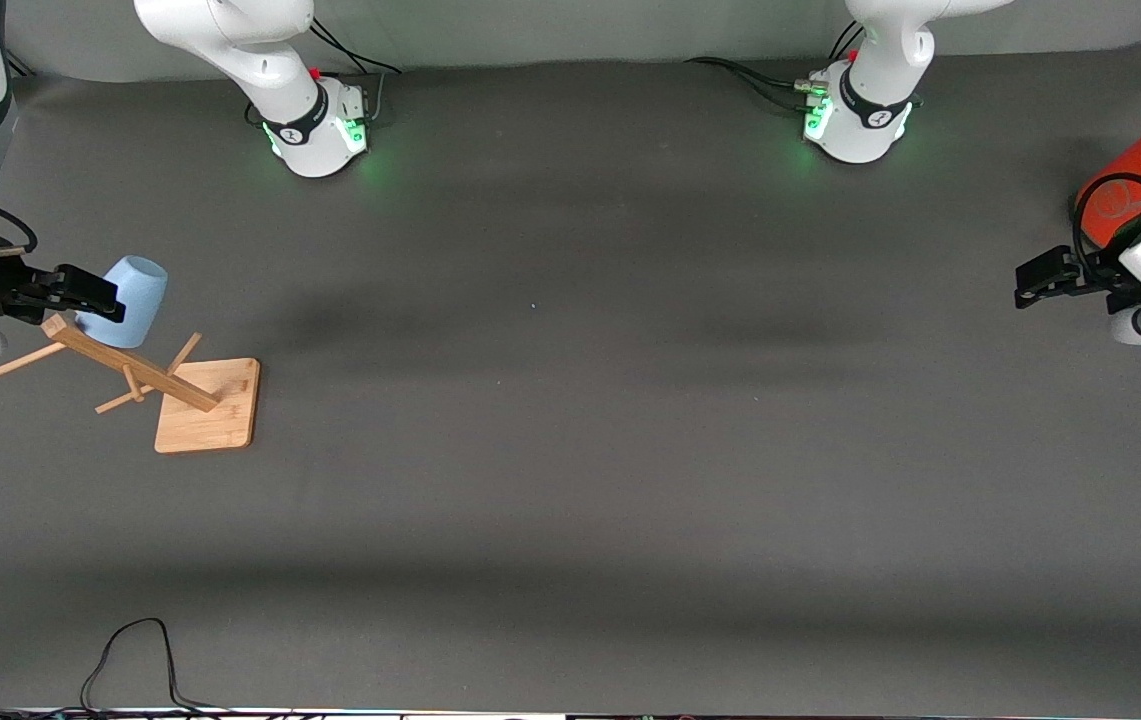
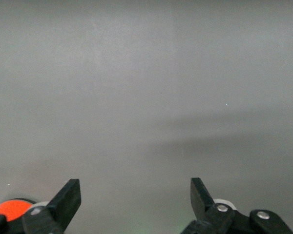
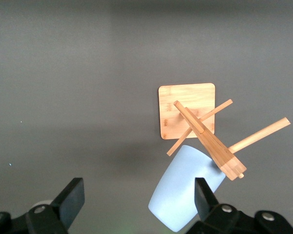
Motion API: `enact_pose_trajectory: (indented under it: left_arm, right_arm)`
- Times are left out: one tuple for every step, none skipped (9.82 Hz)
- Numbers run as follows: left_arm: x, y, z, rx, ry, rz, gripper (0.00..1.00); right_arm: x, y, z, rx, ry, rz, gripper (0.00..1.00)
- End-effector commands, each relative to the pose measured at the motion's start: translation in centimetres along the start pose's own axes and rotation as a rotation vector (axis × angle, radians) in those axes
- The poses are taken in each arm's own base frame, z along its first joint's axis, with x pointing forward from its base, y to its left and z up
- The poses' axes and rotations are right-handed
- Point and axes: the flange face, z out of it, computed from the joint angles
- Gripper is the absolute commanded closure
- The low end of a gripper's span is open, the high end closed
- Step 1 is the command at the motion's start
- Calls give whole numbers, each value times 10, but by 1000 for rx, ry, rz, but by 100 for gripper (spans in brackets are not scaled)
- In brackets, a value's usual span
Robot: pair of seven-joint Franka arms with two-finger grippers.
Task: Rotate and upright cup with both arms
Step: 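Grasp the light blue cup on the wooden stand peg with the right gripper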
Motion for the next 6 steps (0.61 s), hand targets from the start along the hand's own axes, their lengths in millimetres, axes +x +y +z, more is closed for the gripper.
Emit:
enact_pose_trajectory:
  left_arm:
    - [-5, -3, -10, -10, 10, 12, 0]
    - [-6, -1, -12, -7, 11, 14, 0]
    - [-6, -1, -12, -7, 10, 14, 0]
    - [-6, -1, -12, -7, 10, 15, 0]
    - [-4, -1, -12, -13, 22, -6, 0]
    - [-4, -2, -16, -25, 37, -14, 0]
  right_arm:
    - [-5, 2, -6, -17, 18, -28, 0]
    - [-5, 2, -5, -17, 13, -25, 0]
    - [-5, 2, -6, -18, 15, -18, 0]
    - [-4, 2, -5, -18, 13, -17, 0]
    - [-4, 2, -5, -18, 12, -17, 0]
    - [-4, 5, -6, -17, 13, -14, 0]
